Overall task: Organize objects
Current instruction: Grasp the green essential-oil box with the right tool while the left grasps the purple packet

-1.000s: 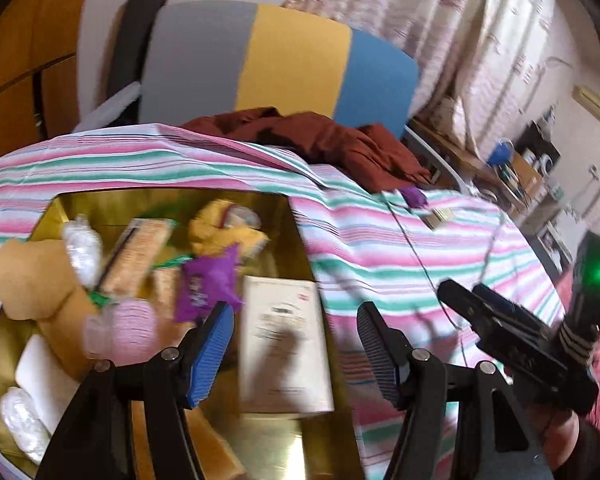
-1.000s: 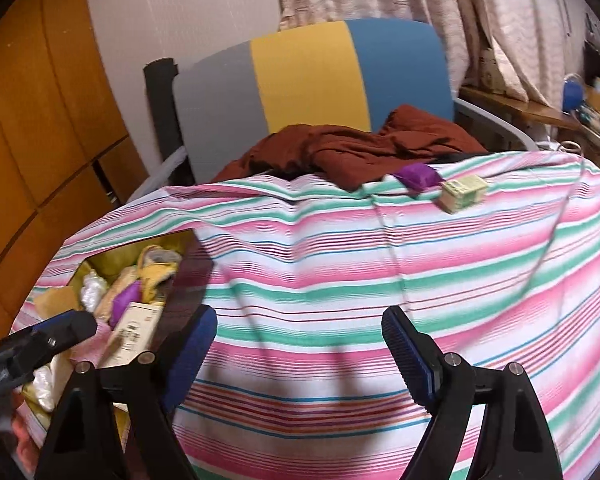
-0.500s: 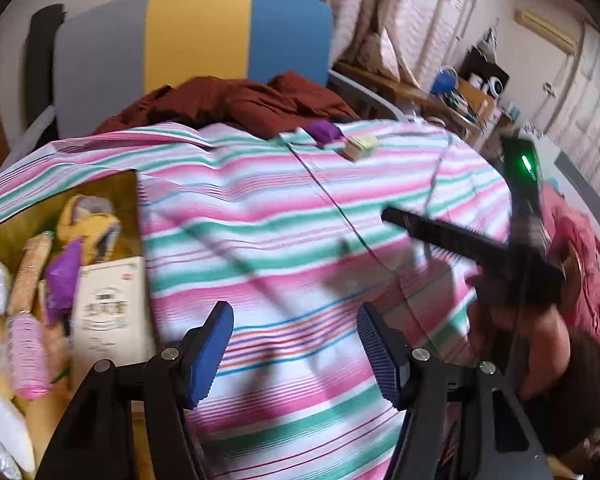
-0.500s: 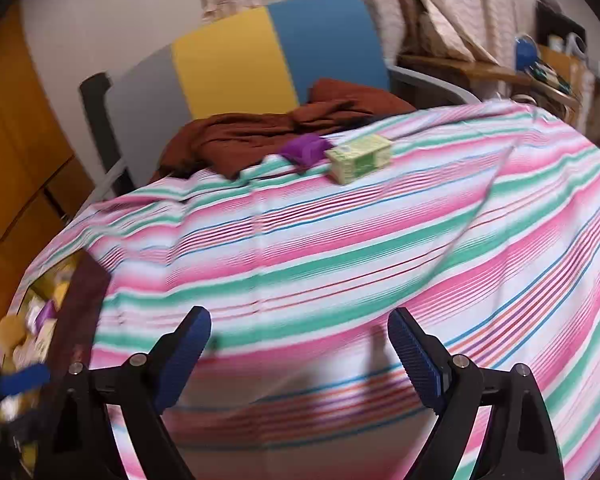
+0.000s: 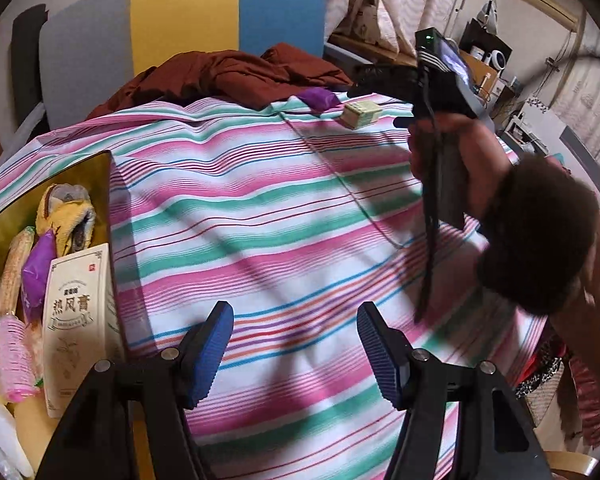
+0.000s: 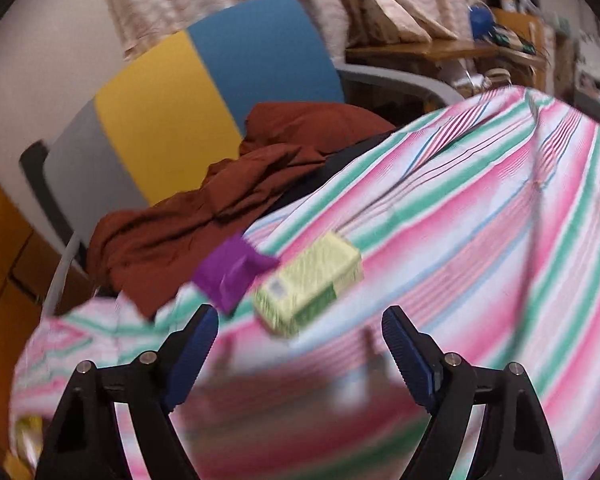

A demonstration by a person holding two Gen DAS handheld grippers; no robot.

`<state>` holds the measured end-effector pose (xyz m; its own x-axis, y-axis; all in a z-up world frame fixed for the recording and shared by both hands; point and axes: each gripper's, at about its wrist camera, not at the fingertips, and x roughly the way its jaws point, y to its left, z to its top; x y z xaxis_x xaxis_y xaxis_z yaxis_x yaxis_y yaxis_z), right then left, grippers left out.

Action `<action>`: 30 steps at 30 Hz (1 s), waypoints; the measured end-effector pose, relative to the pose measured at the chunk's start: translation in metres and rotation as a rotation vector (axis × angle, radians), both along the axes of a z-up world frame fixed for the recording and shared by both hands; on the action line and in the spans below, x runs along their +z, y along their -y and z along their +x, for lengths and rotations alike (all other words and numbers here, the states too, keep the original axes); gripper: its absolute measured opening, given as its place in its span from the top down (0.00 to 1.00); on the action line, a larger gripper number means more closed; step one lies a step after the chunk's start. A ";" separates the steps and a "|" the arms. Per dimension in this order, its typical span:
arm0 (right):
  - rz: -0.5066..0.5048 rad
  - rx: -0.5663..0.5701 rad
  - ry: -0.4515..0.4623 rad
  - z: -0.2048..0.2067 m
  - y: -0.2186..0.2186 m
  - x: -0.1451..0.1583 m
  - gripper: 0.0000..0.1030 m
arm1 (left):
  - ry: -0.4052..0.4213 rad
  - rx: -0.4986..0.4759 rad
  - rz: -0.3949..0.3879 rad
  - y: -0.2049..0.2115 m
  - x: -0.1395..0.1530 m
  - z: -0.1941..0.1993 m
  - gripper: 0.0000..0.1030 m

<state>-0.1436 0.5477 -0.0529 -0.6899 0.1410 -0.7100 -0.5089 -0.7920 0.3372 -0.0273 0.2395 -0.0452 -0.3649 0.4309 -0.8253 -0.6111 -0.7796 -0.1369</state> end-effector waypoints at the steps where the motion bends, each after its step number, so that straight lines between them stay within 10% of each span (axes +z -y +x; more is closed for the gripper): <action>1: -0.021 -0.023 0.010 -0.010 -0.006 -0.004 0.19 | -0.001 0.002 -0.001 0.001 0.001 -0.002 0.37; 10: -0.033 0.006 -0.012 -0.018 -0.028 -0.019 0.47 | 0.004 0.013 -0.019 -0.013 -0.005 -0.025 0.36; 20: -0.019 0.058 0.034 -0.019 -0.037 -0.021 0.43 | -0.036 -0.049 0.012 -0.046 0.007 -0.041 0.36; 24: 0.031 0.107 0.097 -0.017 -0.030 -0.022 0.69 | -0.056 -0.031 -0.014 -0.056 0.005 -0.063 0.36; 30: 0.030 0.100 0.053 0.027 -0.043 -0.024 0.70 | -0.071 -0.016 -0.008 -0.083 0.004 -0.103 0.36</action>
